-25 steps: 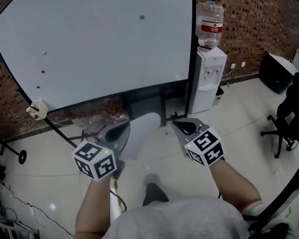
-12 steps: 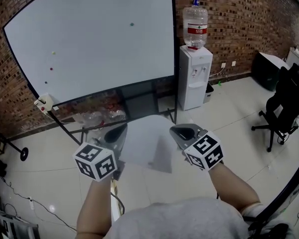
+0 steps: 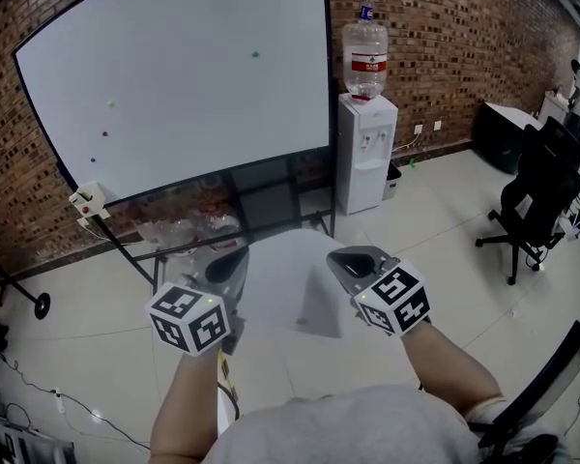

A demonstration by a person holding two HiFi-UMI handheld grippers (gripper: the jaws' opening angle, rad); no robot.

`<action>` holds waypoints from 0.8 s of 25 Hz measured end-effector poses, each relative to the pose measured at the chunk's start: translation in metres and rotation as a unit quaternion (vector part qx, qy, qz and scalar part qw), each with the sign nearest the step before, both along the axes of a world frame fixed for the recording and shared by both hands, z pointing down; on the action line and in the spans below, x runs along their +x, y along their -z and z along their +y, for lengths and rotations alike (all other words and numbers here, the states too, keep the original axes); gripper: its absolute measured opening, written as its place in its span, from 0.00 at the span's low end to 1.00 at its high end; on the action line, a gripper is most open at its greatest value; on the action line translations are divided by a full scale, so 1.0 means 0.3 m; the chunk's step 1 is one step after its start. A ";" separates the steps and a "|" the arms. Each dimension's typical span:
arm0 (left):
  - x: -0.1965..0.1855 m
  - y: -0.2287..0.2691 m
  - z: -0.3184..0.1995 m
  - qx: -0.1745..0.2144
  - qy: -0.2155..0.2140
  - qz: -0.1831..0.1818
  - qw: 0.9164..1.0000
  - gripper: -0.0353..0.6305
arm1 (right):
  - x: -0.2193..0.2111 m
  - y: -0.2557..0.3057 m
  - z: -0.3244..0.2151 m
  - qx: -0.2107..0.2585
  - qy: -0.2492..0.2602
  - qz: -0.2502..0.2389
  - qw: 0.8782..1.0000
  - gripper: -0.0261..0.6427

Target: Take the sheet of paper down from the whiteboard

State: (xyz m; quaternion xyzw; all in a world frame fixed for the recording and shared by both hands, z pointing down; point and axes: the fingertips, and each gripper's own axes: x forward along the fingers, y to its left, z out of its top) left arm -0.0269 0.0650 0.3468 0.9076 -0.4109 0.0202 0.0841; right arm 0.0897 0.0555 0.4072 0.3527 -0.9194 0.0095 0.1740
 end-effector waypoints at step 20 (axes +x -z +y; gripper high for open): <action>-0.036 0.021 0.225 0.011 0.003 -0.016 1.000 0.05 | -0.076 0.032 0.218 0.006 0.023 -0.001 1.000 0.04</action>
